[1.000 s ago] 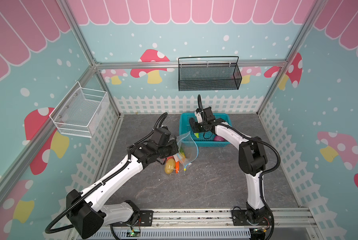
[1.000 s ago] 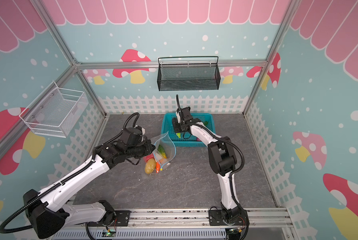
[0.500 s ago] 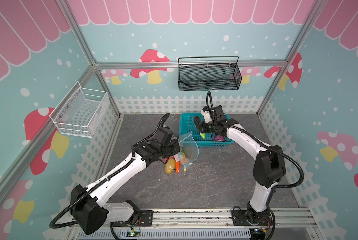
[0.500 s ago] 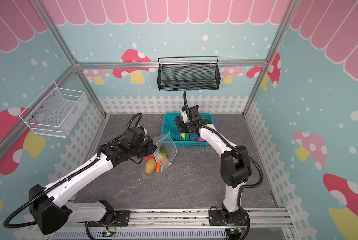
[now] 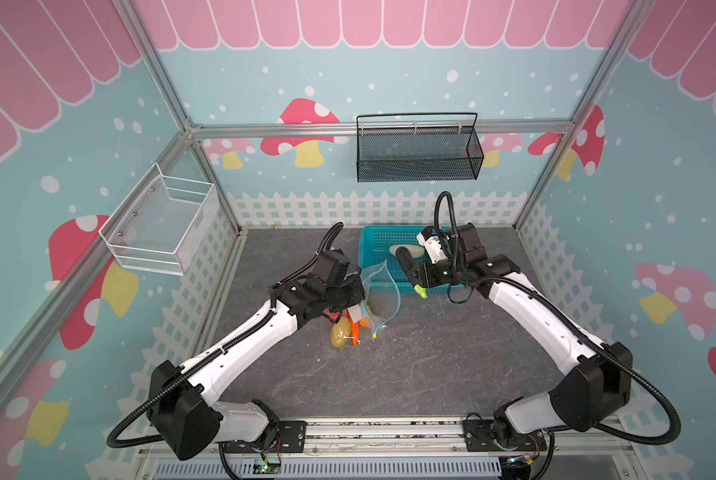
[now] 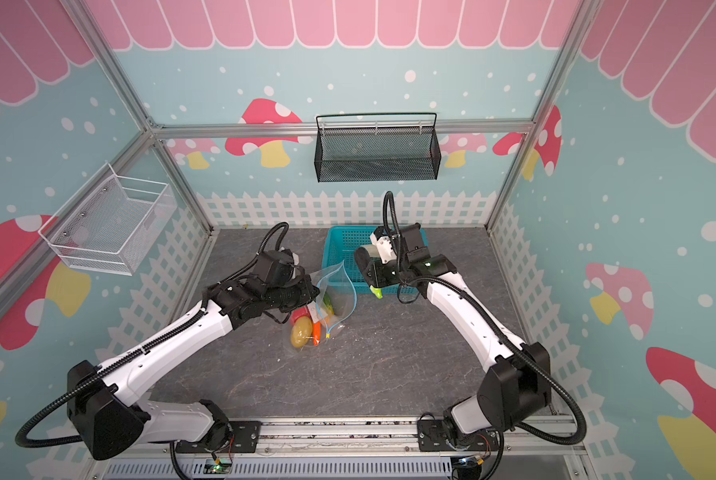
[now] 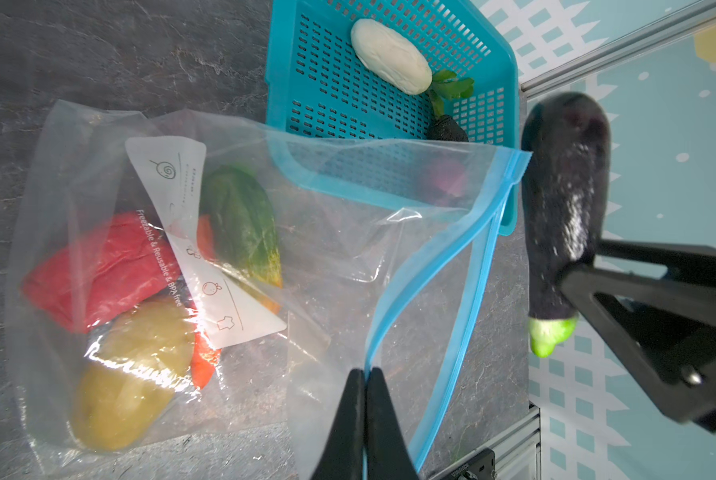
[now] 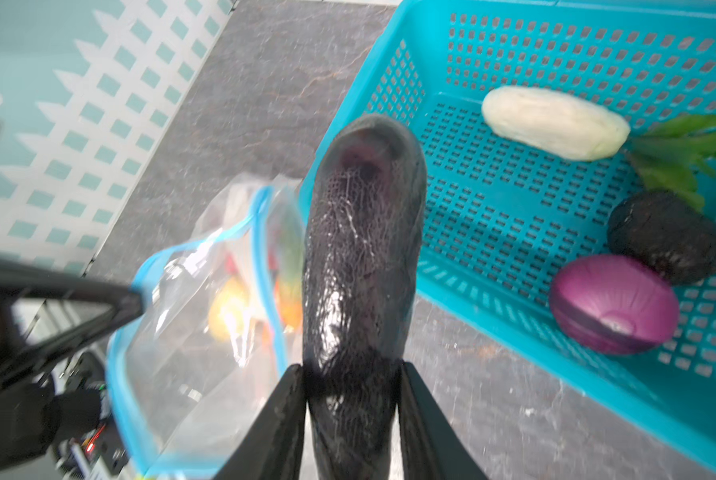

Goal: Place the food in the zip-top bag and seal the zipper
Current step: 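Carry the eggplant with the right gripper over the bag opening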

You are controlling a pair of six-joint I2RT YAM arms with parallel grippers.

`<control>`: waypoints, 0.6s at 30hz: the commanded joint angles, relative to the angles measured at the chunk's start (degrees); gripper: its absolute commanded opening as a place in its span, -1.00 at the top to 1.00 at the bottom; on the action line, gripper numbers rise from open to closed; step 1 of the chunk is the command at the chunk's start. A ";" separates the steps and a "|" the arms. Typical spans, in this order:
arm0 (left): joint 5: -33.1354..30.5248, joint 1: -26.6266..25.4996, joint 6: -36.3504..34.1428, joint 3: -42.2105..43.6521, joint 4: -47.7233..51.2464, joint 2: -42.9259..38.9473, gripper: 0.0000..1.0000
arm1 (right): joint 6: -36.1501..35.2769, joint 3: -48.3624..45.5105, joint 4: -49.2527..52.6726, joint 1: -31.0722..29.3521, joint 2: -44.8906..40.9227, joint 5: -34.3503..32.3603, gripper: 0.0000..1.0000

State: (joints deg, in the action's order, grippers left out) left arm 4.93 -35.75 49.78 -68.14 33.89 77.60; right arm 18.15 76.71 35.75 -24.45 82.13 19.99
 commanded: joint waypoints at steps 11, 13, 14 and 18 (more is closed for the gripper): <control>0.70 -0.66 1.55 -2.53 -2.47 1.44 1.00 | -1.63 -2.50 9.45 -0.49 -6.28 13.06 0.25; 0.56 -0.92 1.55 -2.61 -2.78 1.24 1.00 | -1.55 -3.30 8.64 -0.92 -6.04 13.67 0.25; 0.46 -1.00 1.55 -2.65 -2.84 1.24 1.00 | -1.54 -3.79 8.27 -0.90 -5.78 13.68 0.25; 0.26 -1.64 1.64 -2.88 -3.02 1.30 1.00 | -0.67 -5.10 6.08 -1.12 -4.35 15.03 0.23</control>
State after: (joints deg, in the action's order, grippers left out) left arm 5.63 -36.88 50.81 -69.06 32.01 78.70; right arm 17.50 72.51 42.83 -25.19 77.03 32.67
